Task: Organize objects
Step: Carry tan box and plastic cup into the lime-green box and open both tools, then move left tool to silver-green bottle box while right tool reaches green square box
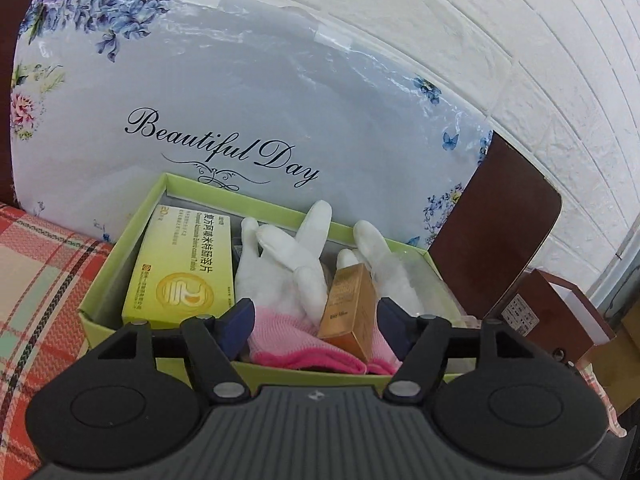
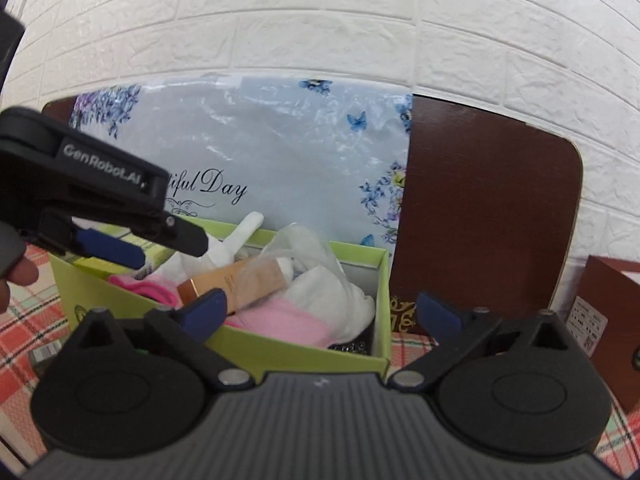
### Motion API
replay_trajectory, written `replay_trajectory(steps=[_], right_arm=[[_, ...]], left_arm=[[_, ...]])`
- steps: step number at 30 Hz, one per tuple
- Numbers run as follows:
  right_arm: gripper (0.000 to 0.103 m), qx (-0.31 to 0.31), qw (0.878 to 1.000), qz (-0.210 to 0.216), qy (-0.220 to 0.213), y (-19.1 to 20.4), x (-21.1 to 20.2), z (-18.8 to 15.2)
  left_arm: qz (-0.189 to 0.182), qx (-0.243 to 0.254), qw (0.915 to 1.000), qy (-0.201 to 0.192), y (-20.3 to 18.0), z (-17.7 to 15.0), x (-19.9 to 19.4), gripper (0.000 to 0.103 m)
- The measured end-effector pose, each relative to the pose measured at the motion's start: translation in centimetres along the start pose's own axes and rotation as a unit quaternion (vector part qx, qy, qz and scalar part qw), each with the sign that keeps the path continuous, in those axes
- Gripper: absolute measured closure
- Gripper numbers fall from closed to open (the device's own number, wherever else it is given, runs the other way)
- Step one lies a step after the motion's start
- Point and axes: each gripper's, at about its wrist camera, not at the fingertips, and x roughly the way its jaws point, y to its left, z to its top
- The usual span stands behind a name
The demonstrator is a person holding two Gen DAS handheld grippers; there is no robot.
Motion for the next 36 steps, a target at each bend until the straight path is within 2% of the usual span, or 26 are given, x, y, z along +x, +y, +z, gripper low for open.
replay_trajectory(steps=[4,6,8,17,22,30,36], right_arm=[[0.000,0.010,1.000,0.003,0.008,-0.1,-1.5,0.1],[0.000,0.027,0.999,0.012,0.015,-0.4,-2.2,0.2],[0.000,0.053,0.998,0.022,0.022,-0.7,-3.1,0.4],[0.000,0.096,0.995,0.027,0.030,-1.5,-7.6,0.1],[0.000,0.118,0.992,0.030,0.044,-1.9,-9.5,-0.9],[0.000,0.118,0.989,0.038,0.080,-0.6,-11.4,-3.7],[0.000,0.099,0.986,0.050,0.122,1.4,-11.6,-5.6]], left_arm=[[0.052,0.016,0.9985,-0.003,-0.9,-0.5,-1.8,0.026],[0.082,0.031,0.9961,-0.002,-1.6,-0.8,-3.0,0.018],[0.094,0.040,0.9947,-0.002,-2.1,-1.1,-4.2,0.017],[0.118,0.048,0.9919,0.000,-3.3,-3.1,-8.2,0.017],[0.118,0.044,0.9920,0.012,-3.1,-4.9,-9.7,0.017],[0.135,0.011,0.9901,0.037,0.5,-8.3,-11.3,0.017],[0.148,-0.013,0.9880,0.043,3.7,-9.9,-11.0,0.017]])
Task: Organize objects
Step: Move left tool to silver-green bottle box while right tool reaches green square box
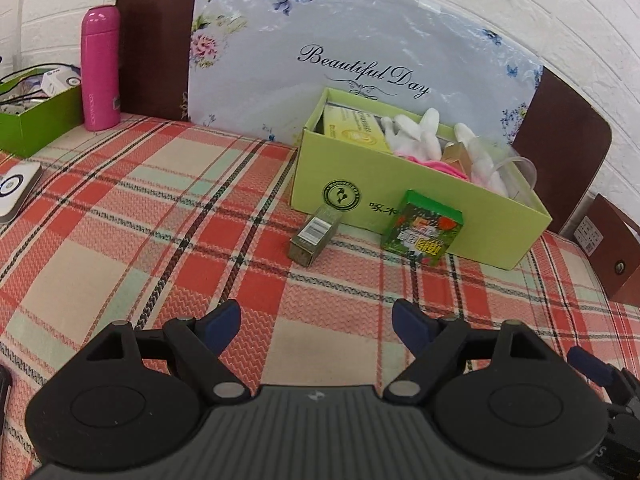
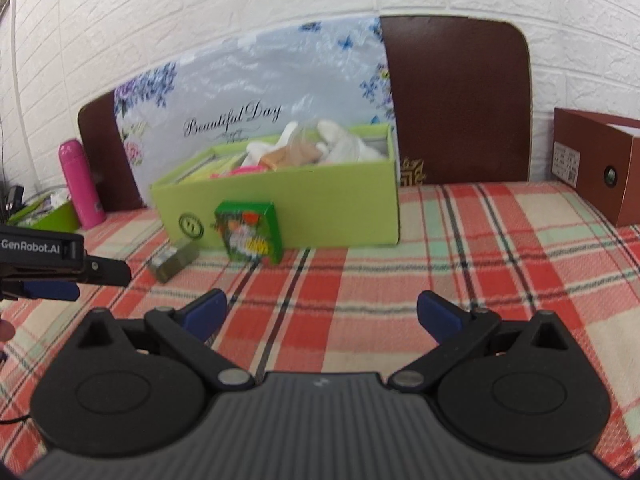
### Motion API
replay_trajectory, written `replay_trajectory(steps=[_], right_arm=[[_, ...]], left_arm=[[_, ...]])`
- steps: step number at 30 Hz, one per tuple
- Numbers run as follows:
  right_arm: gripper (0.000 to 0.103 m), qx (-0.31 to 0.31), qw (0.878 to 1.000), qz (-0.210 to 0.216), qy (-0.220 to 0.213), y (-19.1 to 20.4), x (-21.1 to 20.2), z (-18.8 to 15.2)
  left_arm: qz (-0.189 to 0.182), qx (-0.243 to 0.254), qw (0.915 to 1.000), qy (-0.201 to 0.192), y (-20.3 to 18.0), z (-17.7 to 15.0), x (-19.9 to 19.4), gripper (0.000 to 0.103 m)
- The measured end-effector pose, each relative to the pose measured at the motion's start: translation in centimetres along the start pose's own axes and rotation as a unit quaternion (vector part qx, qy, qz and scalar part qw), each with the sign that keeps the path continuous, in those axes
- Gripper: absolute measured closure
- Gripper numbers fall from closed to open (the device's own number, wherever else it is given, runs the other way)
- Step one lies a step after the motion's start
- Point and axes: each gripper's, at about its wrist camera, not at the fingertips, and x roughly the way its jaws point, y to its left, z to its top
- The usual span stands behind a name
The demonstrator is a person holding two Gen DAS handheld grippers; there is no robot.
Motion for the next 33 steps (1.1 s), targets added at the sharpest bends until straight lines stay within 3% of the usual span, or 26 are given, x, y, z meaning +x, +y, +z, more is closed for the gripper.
replay_trajectory(steps=[5,11,14,16,17,18,20,22,24,26,31,33], right_arm=[[0.000,-0.011,1.000,0.008,0.015,0.8,-0.3,-1.0],[0.000,-0.011,1.000,0.006,0.021,0.9,-0.6,-1.4],[0.000,-0.015,1.000,0.005,0.024,1.0,-0.5,-1.4],[0.000,-0.017,1.000,0.005,0.023,1.2,-0.5,-1.3],[0.000,-0.019,1.000,0.006,0.022,1.3,-0.4,-1.3],[0.000,-0.021,1.000,0.008,0.021,1.4,-0.2,-1.2],[0.000,-0.023,1.000,0.008,0.016,1.6,0.1,-0.9],[0.004,-0.025,1.000,0.006,0.017,1.8,0.9,-0.3],[0.019,-0.021,1.000,0.001,0.022,1.9,2.1,0.5],[0.026,-0.014,1.000,0.002,0.027,2.1,3.4,1.5],[0.031,-0.014,1.000,0.027,0.008,3.7,6.2,4.1],[0.042,-0.022,0.999,0.027,-0.007,4.6,7.2,5.1]], left_arm=[[-0.006,0.007,0.9999,-0.006,1.0,1.1,3.0,0.017],[-0.020,0.063,0.9974,-0.028,0.1,3.6,6.1,0.018],[-0.030,0.082,0.9960,-0.019,-0.5,4.4,7.8,0.033],[-0.038,0.082,0.9959,-0.001,-0.5,4.6,8.8,0.049],[-0.044,0.082,0.9956,0.010,-0.4,4.7,9.3,0.065],[-0.049,0.081,0.9953,0.019,-0.3,4.6,9.7,0.074],[-0.051,0.077,0.9957,0.013,0.1,4.3,9.4,0.079],[-0.061,0.065,0.9959,0.016,0.5,4.2,8.8,0.079],[-0.059,0.060,0.9962,0.020,1.0,3.7,8.2,0.079],[-0.052,0.059,0.9967,0.019,1.3,3.2,7.3,0.079],[-0.057,0.051,0.9968,0.024,2.0,1.9,6.4,0.079],[-0.059,0.053,0.9966,0.023,2.0,1.6,6.2,0.079]])
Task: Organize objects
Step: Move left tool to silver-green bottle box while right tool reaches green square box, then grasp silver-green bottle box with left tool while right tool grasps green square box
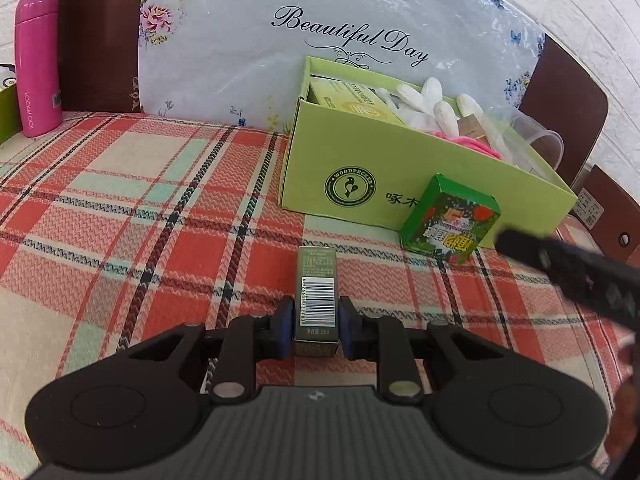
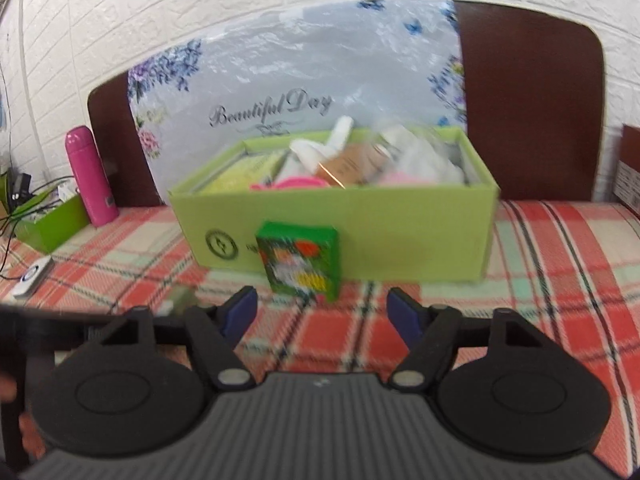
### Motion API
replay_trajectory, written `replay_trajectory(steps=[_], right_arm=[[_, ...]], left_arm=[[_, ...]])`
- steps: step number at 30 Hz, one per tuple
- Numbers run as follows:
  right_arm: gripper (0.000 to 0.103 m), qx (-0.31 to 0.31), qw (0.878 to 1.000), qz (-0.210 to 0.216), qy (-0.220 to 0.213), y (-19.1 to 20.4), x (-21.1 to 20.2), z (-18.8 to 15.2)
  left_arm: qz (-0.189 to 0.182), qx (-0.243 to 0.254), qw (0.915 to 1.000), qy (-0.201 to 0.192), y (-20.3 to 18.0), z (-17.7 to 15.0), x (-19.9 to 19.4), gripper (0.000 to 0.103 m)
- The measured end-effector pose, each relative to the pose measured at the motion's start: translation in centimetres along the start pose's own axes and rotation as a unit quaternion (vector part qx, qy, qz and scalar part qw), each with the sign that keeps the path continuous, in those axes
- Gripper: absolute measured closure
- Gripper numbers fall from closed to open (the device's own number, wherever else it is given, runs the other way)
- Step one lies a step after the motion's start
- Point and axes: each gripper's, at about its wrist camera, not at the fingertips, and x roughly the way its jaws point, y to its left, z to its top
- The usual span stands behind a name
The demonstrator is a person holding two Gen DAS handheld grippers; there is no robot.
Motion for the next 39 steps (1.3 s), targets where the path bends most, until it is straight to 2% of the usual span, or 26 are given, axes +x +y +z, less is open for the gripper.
replay_trajectory(steps=[3,6,10,14,17,21,22,24,27,31,35,38,39], right_arm=[[0.056,-0.007,1.000,-0.007,-0.024,0.6,1.1,1.2],[0.059,-0.016,1.000,-0.005,-0.026,0.9,2.4,2.1],[0.062,-0.027,1.000,-0.011,-0.011,1.1,3.9,1.4],[0.063,-0.013,0.999,0.019,0.047,0.7,3.5,-1.4],[0.063,-0.025,0.999,0.009,0.027,1.0,2.1,-2.7],[0.062,-0.017,1.000,0.011,-0.005,1.3,1.6,-0.2],[0.060,-0.016,1.000,0.011,-0.006,1.4,1.6,0.3],[0.034,-0.018,1.000,0.014,-0.006,1.6,1.4,0.6],[0.030,-0.020,1.000,0.000,0.004,1.6,1.0,-0.4],[0.024,0.023,0.999,0.005,0.031,1.1,1.6,-1.4],[0.012,0.031,0.998,0.018,0.056,2.0,3.0,-1.3],[0.013,0.008,0.999,-0.004,0.054,3.1,4.3,-1.6],[0.019,0.008,0.998,-0.009,0.059,3.2,4.8,-1.6]], left_arm=[[-0.006,-0.001,1.0000,0.000,0.2,-0.1,0.0,0.079],[-0.014,-0.011,0.9998,0.000,0.5,0.0,0.1,0.079],[-0.024,-0.017,0.9996,-0.003,0.9,-0.1,0.0,0.079],[-0.032,-0.019,0.9992,-0.012,1.1,-0.5,-0.2,0.079],[-0.030,-0.010,0.9993,-0.018,1.0,-0.6,-0.1,0.079],[-0.029,-0.006,0.9994,-0.020,0.9,-0.7,-0.2,0.079],[-0.031,-0.010,0.9992,-0.021,1.0,-0.7,-0.2,0.079],[-0.036,-0.018,0.9990,-0.022,1.2,-0.7,-0.3,0.079],[-0.039,-0.019,0.9988,-0.022,1.3,-0.8,-0.3,0.079],[-0.036,-0.012,0.9990,-0.024,1.3,-0.8,-0.3,0.079],[-0.036,-0.013,0.9990,-0.024,1.3,-0.8,-0.3,0.079],[-0.034,-0.008,0.9991,-0.023,1.2,-0.9,-0.3,0.079],[-0.033,-0.006,0.9992,-0.023,1.2,-0.8,-0.2,0.079]])
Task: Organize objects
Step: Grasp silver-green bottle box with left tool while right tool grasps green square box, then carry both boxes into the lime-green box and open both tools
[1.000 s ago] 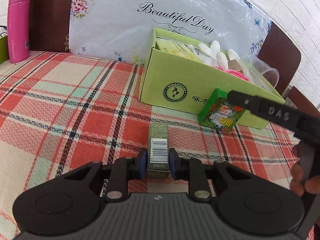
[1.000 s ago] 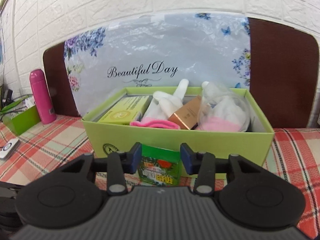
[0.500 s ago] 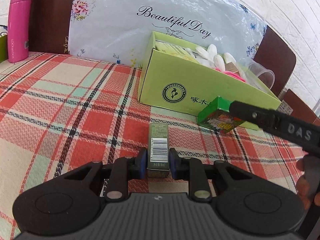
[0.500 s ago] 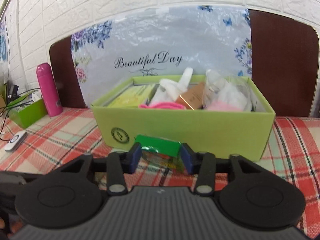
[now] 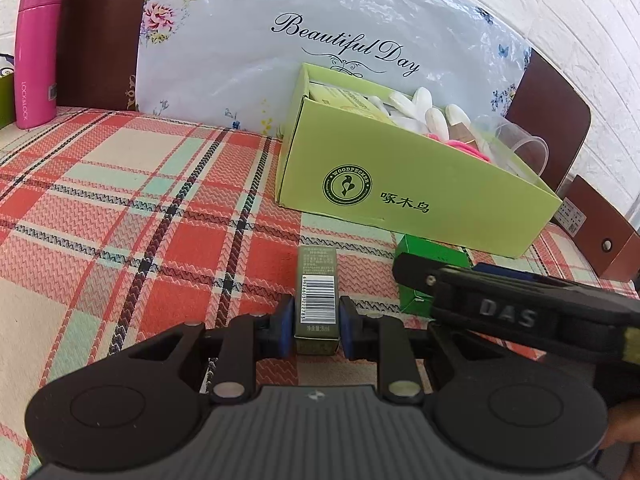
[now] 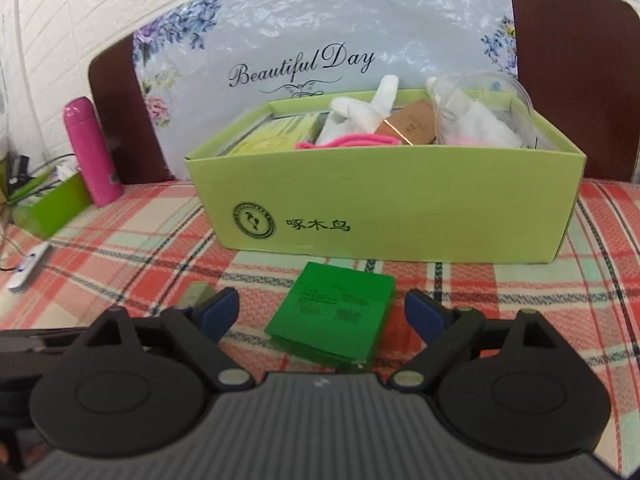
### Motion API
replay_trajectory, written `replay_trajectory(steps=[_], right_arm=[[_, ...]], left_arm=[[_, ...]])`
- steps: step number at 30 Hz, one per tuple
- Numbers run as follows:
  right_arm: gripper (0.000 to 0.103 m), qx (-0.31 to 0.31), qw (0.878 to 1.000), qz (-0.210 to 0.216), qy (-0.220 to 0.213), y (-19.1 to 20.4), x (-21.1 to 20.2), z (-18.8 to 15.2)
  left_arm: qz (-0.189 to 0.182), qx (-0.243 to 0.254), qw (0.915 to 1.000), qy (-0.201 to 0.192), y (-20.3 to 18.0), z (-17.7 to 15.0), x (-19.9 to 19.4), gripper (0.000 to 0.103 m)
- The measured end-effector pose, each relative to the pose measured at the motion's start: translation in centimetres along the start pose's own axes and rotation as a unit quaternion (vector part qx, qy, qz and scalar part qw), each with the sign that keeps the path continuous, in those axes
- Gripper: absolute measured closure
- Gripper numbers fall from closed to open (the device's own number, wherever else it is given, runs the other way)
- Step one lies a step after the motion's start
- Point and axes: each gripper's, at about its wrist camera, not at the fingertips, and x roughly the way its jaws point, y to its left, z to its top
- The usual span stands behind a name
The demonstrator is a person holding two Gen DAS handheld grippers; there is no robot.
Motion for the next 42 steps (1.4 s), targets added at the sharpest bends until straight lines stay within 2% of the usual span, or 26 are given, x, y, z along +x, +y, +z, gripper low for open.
replay_trajectory(steps=[1,2,3,7,11,15,16,18,21,24,28,30,31,33,38,42], right_arm=[[0.022,0.001,1.000,0.004,0.003,-0.1,0.3,0.0],[0.031,0.002,1.000,0.007,0.006,-0.3,0.4,-0.1],[0.035,-0.005,1.000,0.008,0.007,-0.6,0.3,-0.2],[0.038,-0.039,0.999,0.022,0.006,-1.9,-1.8,-1.1],[0.039,-0.060,0.997,0.054,0.017,-4.9,-5.6,-3.2],[0.039,-0.059,0.996,0.058,0.037,-7.0,-10.0,-5.3],[0.039,-0.058,0.996,0.059,0.041,-7.2,-10.7,-5.7],[0.037,-0.046,0.997,0.047,0.044,-7.4,-11.7,-6.4],[0.029,-0.045,0.998,0.022,0.038,-6.9,-12.0,-6.6],[0.029,-0.046,0.998,-0.001,0.041,-6.4,-11.6,-6.9],[0.030,-0.032,0.999,-0.005,0.039,-6.2,-11.5,-7.4],[0.038,-0.032,0.999,-0.008,0.035,-6.1,-11.4,-7.5],[0.038,-0.032,0.999,-0.006,0.032,-6.1,-11.5,-7.5],[0.040,-0.027,0.999,0.003,0.031,-6.3,-11.6,-7.5],[0.041,-0.033,0.999,0.024,0.020,-6.1,-12.4,-6.6],[0.041,-0.047,0.998,0.035,-0.010,-5.6,-13.0,-4.8]], left_arm=[[0.002,0.002,1.0000,0.001,-0.1,0.0,0.0,0.079],[0.002,0.002,1.0000,0.001,-0.1,0.1,0.0,0.079],[0.003,0.000,1.0000,0.003,-0.1,0.1,0.0,0.079],[0.008,0.001,0.9999,0.012,-0.5,0.2,-0.2,0.079],[-0.010,0.003,0.9989,0.045,-1.8,-0.5,-1.1,0.079],[-0.044,0.024,0.9962,0.072,-4.9,-2.7,-1.9,0.079],[-0.041,0.032,0.9961,0.071,-5.7,-3.2,-2.0,0.079],[-0.008,0.058,0.9966,0.058,-7.2,-4.1,-2.0,0.078],[0.005,0.052,0.9970,0.056,-7.5,-4.0,-1.6,0.072],[0.007,0.039,0.9973,0.061,-7.2,-3.7,-1.5,0.072],[0.014,0.041,0.9973,0.059,-7.5,-3.7,-1.5,0.072],[0.020,0.047,0.9970,0.057,-7.8,-3.8,-1.5,0.072],[0.021,0.050,0.9969,0.057,-7.9,-3.8,-1.4,0.072],[0.020,0.047,0.9970,0.057,-7.9,-3.8,-1.5,0.080],[-0.004,0.026,0.9980,0.058,-7.6,-3.4,-2.3,0.080],[-0.019,0.027,0.9989,0.033,-8.1,-2.1,-3.7,0.080]])
